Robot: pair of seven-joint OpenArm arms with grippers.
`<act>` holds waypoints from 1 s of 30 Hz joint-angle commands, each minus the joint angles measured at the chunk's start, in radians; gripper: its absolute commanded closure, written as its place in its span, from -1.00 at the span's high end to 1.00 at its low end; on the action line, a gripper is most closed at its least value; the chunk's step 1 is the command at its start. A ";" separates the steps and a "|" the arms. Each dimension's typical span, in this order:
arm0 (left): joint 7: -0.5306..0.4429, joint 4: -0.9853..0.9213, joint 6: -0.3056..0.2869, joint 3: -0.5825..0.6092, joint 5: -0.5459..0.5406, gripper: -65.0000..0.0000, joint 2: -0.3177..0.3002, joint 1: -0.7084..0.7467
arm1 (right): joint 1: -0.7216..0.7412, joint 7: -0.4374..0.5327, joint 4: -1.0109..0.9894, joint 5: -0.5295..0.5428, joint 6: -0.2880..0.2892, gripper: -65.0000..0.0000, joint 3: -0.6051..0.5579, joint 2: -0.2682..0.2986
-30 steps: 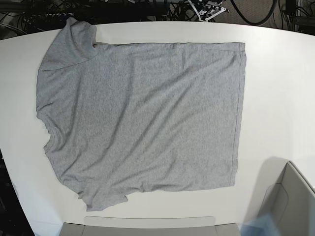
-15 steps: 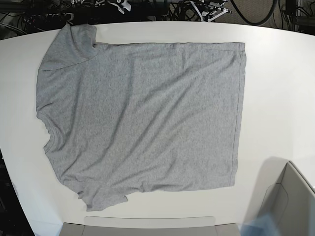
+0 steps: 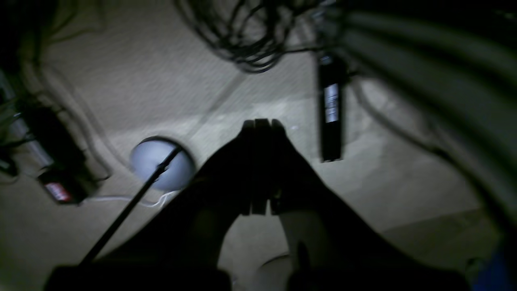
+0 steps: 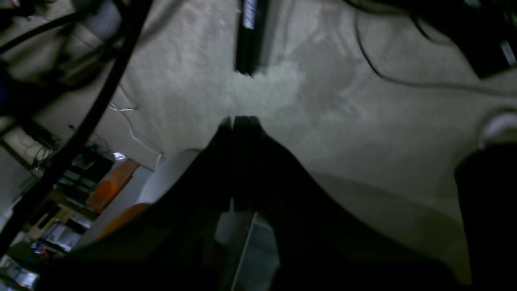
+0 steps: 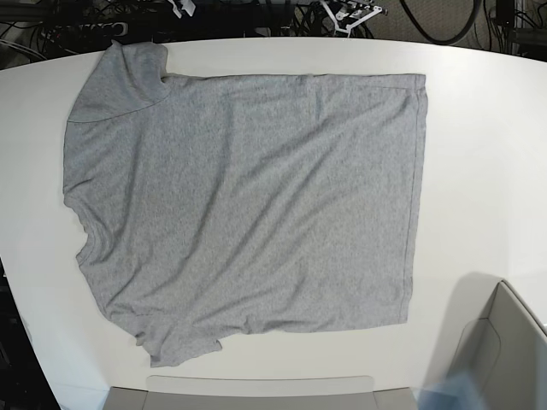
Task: Fold the T-shirt properly
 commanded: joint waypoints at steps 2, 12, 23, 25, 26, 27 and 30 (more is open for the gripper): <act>0.004 -0.004 0.004 0.001 -0.001 -1.00 0.005 0.002 | -0.010 -0.001 0.037 0.018 0.009 -1.00 -0.015 0.034; -0.016 0.018 0.001 -0.033 -0.017 -1.00 -0.038 0.037 | -0.057 -0.001 0.140 0.012 0.012 -1.00 -0.015 0.126; 0.015 0.042 0.000 -0.325 -0.086 -1.00 -0.061 0.117 | -0.063 -0.015 0.332 -0.028 0.014 -1.00 0.018 0.251; 0.035 0.042 0.000 -0.346 -0.086 -1.00 -0.061 0.115 | -0.057 -0.049 0.333 -0.054 0.014 -1.00 0.020 0.251; 0.047 0.044 0.000 -0.360 -0.086 -1.00 -0.061 0.115 | -0.056 -0.060 0.333 -0.061 0.014 -1.00 0.020 0.251; 0.050 0.044 0.000 -0.380 -0.086 -1.00 -0.061 0.114 | -0.056 -0.063 0.335 -0.068 0.014 -1.00 0.020 0.249; 0.048 0.045 0.000 -0.457 -0.086 -1.00 -0.064 0.115 | -0.060 -0.061 0.335 -0.068 0.014 -1.00 0.020 0.249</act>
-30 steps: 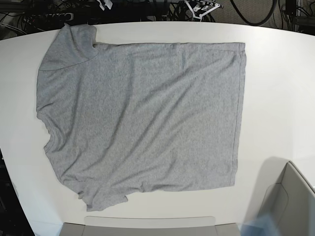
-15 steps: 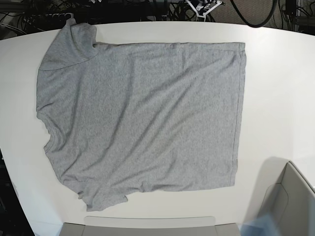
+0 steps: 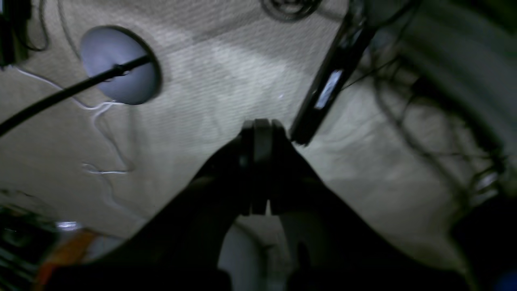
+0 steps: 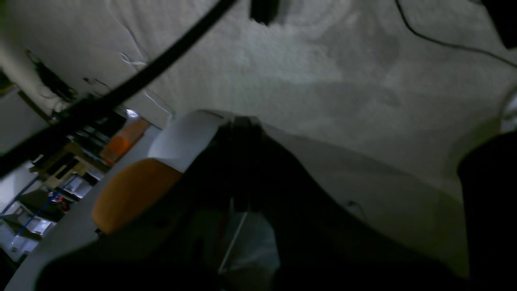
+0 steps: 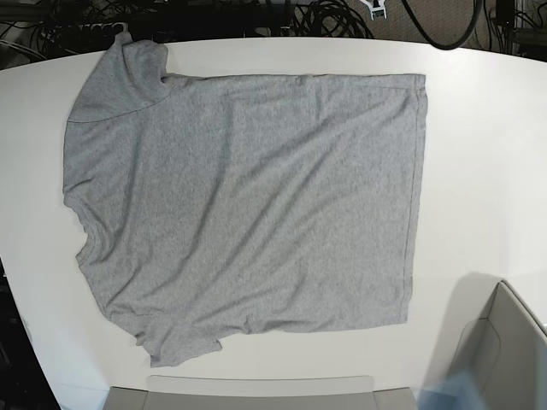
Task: Fold the T-shirt properly
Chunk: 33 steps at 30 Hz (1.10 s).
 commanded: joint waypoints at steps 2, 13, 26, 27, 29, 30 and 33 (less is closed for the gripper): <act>-0.008 0.002 0.004 -0.024 0.001 -1.00 -0.019 0.006 | -0.008 -0.008 -0.002 0.001 0.015 -1.00 0.000 0.024; -0.185 0.002 0.009 -0.031 0.183 -1.00 -0.021 0.045 | -0.007 -0.009 0.011 0.001 0.337 -1.00 0.014 0.039; -0.151 0.434 0.007 -0.031 0.186 -1.00 -0.019 0.353 | -0.186 -0.009 0.029 -0.565 0.337 -1.00 0.715 0.028; -0.153 0.459 0.007 -0.031 0.186 -1.00 -0.019 0.373 | -0.209 -0.009 0.051 -0.643 0.337 -1.00 0.808 0.019; -0.153 0.489 0.007 -0.031 0.185 -1.00 -0.018 0.404 | -0.271 -0.012 0.133 -0.823 0.337 -1.00 1.036 0.013; -0.153 0.506 0.007 -0.031 0.185 -1.00 -0.018 0.414 | -0.307 -0.015 0.195 -0.920 0.337 -1.00 1.146 0.004; -0.153 0.572 0.007 -0.031 0.185 -1.00 -0.019 0.459 | -0.410 -0.017 0.417 -1.185 0.337 -1.00 1.464 -0.041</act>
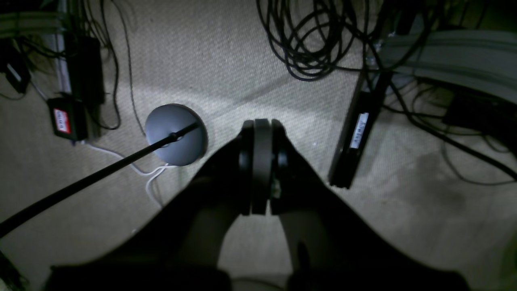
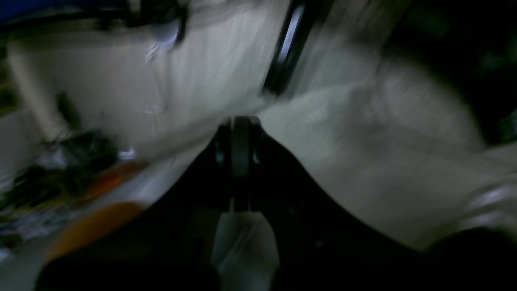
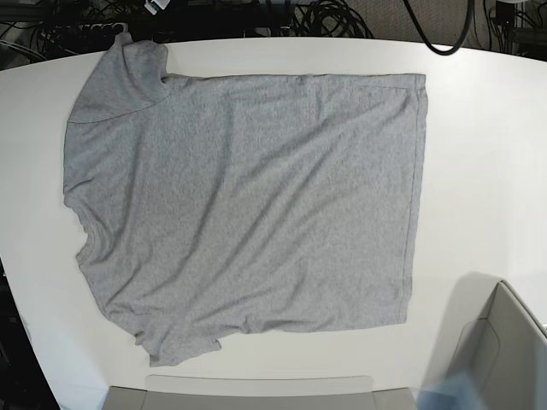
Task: Fold the T-shirt properly
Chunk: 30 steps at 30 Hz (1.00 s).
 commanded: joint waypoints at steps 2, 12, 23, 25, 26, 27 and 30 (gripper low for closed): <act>-0.025 0.065 0.008 -0.003 -0.002 -1.00 -0.007 0.057 | -0.090 -0.001 0.151 -0.137 0.023 -1.00 0.169 -0.022; -0.023 0.280 0.008 -0.002 -0.002 -1.00 -0.042 0.234 | -0.432 -0.002 0.555 -0.284 0.023 -1.00 0.287 -0.056; -0.023 0.493 0.008 -0.005 0.004 -1.00 -0.097 0.342 | -0.664 -0.071 1.071 -0.290 0.023 -1.00 0.374 -0.049; -0.023 0.562 0.008 -0.005 0.004 -1.00 -0.097 0.376 | -0.664 -0.111 1.141 -0.290 0.023 -1.00 0.403 -0.055; -0.023 0.599 0.008 -0.005 0.004 -1.00 -0.097 0.398 | -0.666 -0.131 1.173 -0.290 0.023 -1.00 0.433 -0.062; -0.023 0.634 0.008 -0.005 0.004 -1.00 -0.097 0.421 | -0.666 -0.150 1.203 -0.290 0.023 -1.00 0.465 -0.073; -0.023 0.748 0.008 -0.005 0.003 -1.00 -0.097 0.476 | -0.658 -0.168 1.273 -0.290 0.023 -1.00 0.535 -0.081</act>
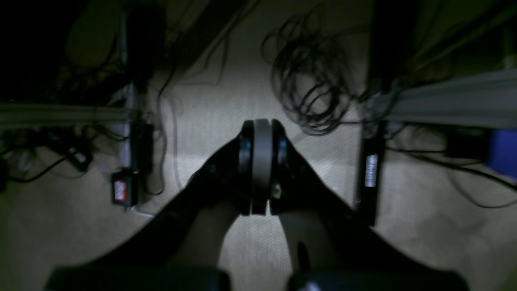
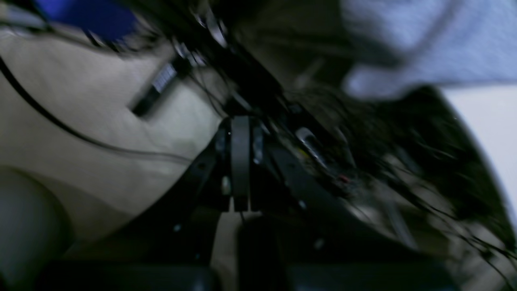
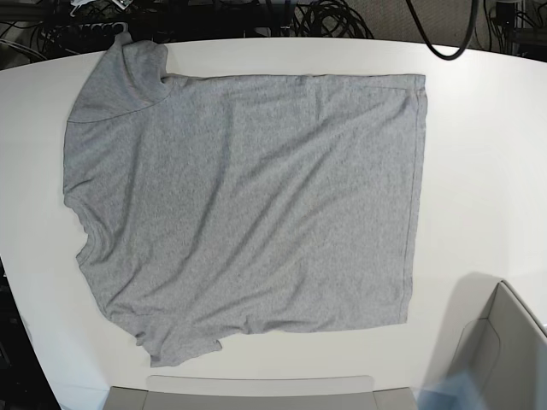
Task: Fold the T-shirt properly
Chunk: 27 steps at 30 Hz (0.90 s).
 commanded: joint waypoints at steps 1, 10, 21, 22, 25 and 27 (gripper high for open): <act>-0.031 0.051 0.006 -0.006 0.004 -1.00 -0.006 0.044 | -0.012 0.020 0.019 0.010 0.013 -1.00 0.020 0.010; 0.008 0.336 0.006 -0.160 0.004 -1.00 0.035 0.160 | -0.065 0.004 0.017 -0.018 0.013 -1.00 0.018 0.206; 0.061 0.425 0.006 -0.204 0.005 -1.00 0.040 0.036 | 0.166 0.023 0.013 -0.016 0.013 -1.00 0.003 0.237; 0.061 0.425 0.006 -0.203 0.005 -1.00 0.040 0.024 | 0.192 0.023 0.013 -0.016 0.013 -1.00 -0.001 0.237; 0.061 0.439 0.006 -0.203 0.005 -1.00 0.040 -0.027 | 0.244 0.023 0.014 -0.016 0.013 -1.00 -0.058 0.252; 0.061 0.448 0.006 -0.203 0.005 -1.00 0.040 -0.054 | 0.285 0.023 0.014 -0.016 0.013 -1.00 -0.075 0.265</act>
